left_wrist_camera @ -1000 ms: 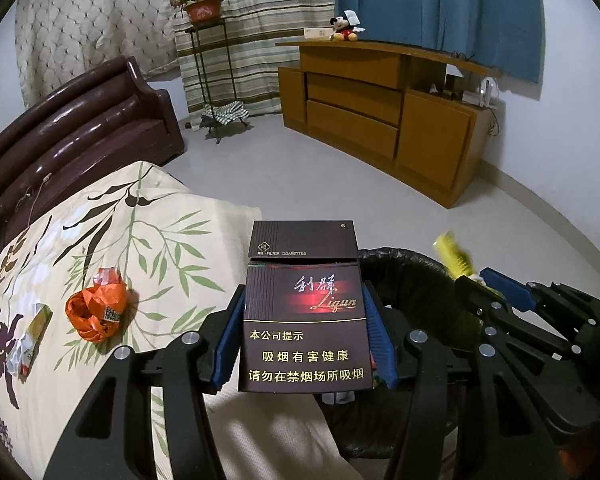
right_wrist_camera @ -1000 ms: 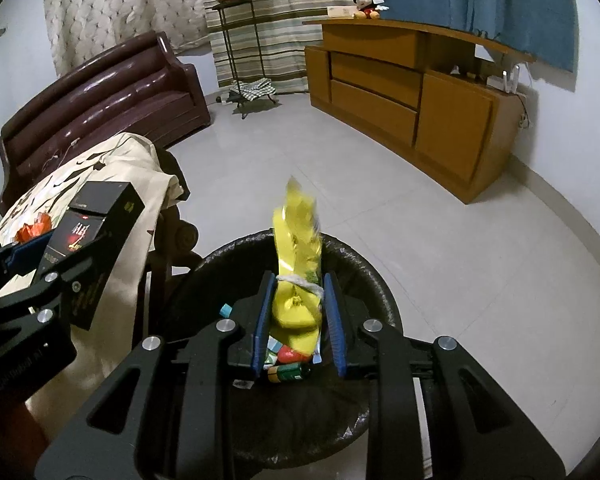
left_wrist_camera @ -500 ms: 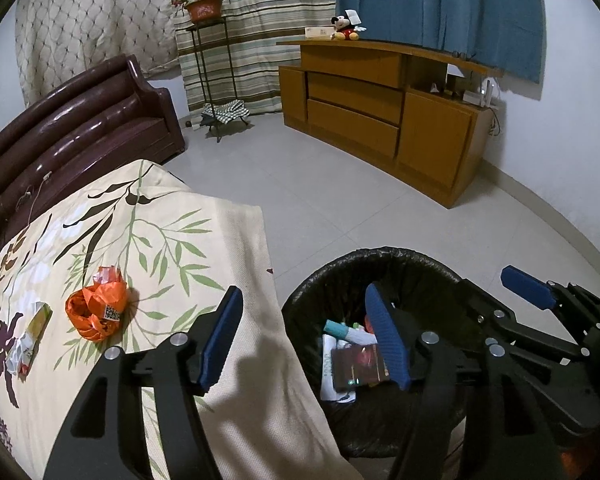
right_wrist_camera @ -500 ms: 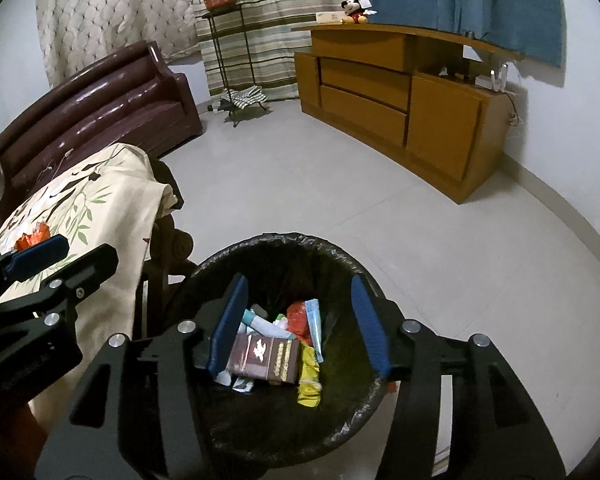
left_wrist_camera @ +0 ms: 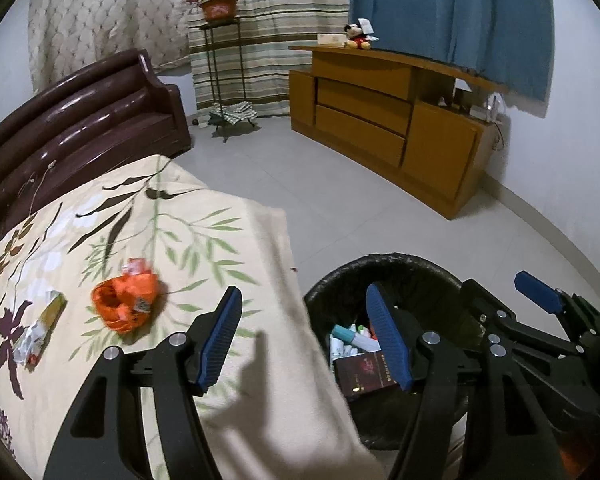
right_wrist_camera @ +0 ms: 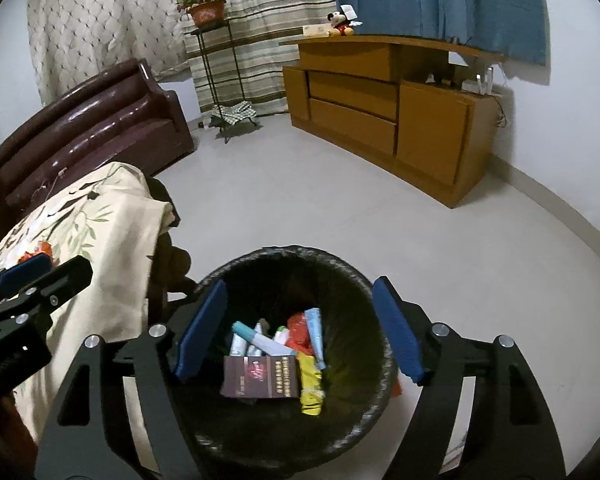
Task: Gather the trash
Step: 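Move both grippers back over the foil wrapper and orange bag, then grasp the silver foil wrapper with the left gripper while the right gripper grasps the orange bag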
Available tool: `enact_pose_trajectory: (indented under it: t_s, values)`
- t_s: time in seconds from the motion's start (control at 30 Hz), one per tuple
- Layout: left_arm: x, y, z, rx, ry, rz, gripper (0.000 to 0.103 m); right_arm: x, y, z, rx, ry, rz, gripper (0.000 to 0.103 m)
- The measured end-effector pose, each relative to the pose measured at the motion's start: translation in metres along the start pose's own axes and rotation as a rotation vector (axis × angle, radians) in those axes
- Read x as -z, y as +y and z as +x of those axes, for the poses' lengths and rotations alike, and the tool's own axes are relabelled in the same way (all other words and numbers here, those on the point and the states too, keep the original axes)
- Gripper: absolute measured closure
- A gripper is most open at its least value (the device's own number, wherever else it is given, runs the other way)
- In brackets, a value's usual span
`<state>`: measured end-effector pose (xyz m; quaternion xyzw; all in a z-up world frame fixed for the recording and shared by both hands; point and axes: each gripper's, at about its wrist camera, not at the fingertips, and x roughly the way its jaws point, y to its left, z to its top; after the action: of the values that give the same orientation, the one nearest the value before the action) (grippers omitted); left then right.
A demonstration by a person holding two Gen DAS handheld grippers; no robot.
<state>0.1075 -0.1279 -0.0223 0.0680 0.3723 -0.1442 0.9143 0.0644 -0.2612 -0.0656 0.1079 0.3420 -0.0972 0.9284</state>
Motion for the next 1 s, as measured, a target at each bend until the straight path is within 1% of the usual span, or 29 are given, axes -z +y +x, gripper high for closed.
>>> enact_pose_trajectory:
  t_s: [0.07,0.23,0.63,0.77,0.9,1.0]
  values:
    - [0.001,0.010,-0.003,-0.006,0.000,-0.016,0.039,0.000,0.008,-0.001,-0.009,-0.003,-0.004,0.024]
    - [0.008,0.040,-0.014,-0.046,0.002,-0.052,0.039,-0.001,0.037,0.000,-0.028,0.018,-0.055,0.024]
    - [0.024,0.143,-0.037,-0.216,-0.007,-0.185,0.038,-0.009,0.105,-0.005,-0.165,0.056,-0.109,0.024]
    - [0.032,0.176,-0.040,-0.265,0.001,-0.225,0.037,-0.009,0.130,-0.007,-0.197,0.065,-0.142,0.024]
    - [0.040,0.200,-0.040,-0.291,0.022,-0.246,0.036,-0.010,0.149,-0.008,-0.221,0.070,-0.165,0.024]
    - [0.044,0.213,-0.037,-0.295,0.036,-0.253,0.036,-0.010,0.159,-0.007,-0.231,0.074,-0.176,0.024]
